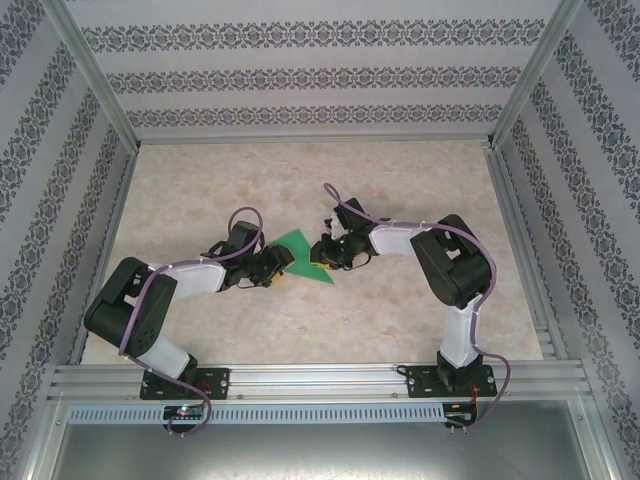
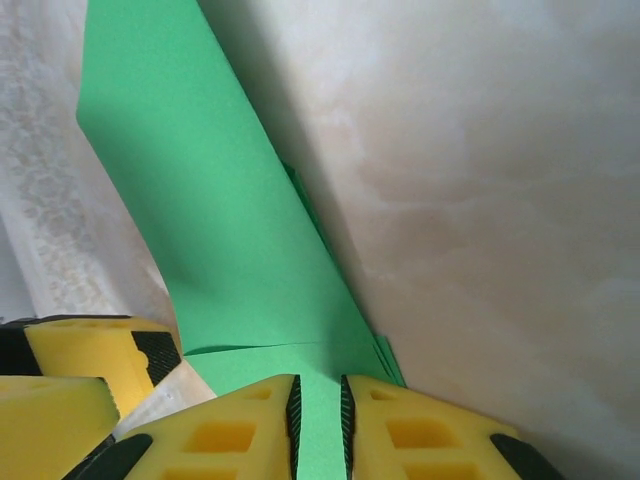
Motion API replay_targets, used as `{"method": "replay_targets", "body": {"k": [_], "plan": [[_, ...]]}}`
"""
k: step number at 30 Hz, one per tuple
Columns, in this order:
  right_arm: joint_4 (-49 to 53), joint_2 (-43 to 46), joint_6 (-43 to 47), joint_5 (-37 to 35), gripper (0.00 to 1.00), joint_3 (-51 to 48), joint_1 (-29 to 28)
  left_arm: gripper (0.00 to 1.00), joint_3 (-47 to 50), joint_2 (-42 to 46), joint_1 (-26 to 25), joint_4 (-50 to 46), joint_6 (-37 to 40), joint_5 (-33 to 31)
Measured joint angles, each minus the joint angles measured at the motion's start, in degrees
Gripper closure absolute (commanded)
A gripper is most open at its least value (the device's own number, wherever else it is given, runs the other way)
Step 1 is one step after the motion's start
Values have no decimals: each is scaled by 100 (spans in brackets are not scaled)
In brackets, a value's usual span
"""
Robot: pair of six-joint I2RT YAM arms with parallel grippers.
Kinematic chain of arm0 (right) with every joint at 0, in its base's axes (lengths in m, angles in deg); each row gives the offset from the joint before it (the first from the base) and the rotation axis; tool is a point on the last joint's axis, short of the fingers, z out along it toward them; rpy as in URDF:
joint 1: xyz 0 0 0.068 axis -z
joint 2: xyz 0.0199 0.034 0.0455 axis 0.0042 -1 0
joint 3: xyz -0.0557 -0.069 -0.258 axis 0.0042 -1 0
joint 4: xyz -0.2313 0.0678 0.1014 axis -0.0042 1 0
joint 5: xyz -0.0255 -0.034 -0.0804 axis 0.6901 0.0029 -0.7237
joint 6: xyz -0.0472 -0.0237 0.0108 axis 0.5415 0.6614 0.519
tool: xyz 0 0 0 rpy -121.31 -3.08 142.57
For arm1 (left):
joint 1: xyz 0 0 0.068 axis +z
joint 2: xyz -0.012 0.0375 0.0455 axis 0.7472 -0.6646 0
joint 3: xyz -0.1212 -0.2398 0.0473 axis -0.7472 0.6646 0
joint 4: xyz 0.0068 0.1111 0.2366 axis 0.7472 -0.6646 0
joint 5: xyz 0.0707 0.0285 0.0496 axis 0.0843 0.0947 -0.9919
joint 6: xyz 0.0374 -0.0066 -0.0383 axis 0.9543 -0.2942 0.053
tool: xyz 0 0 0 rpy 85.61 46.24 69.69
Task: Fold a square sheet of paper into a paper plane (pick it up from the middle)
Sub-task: Fold the wing for the fifth time at the center of the table.
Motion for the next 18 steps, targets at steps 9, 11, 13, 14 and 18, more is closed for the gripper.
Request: {"method": "replay_targets", "body": {"k": [9, 11, 13, 14, 18], "plan": [[-304, -63, -221, 251, 80, -87, 90, 52, -2, -149, 0, 79, -55, 15], [-323, -63, -229, 267, 80, -94, 90, 55, -9, -177, 0, 81, -68, 26], [-341, -63, -229, 269, 80, -103, 90, 56, -42, -229, 0, 96, -70, 46], [-345, -63, -229, 271, 80, -105, 90, 56, -70, -260, 0, 94, -70, 55], [-367, -66, -229, 295, 80, -118, 125, 61, -205, -409, 0, 109, -68, 92]]}}
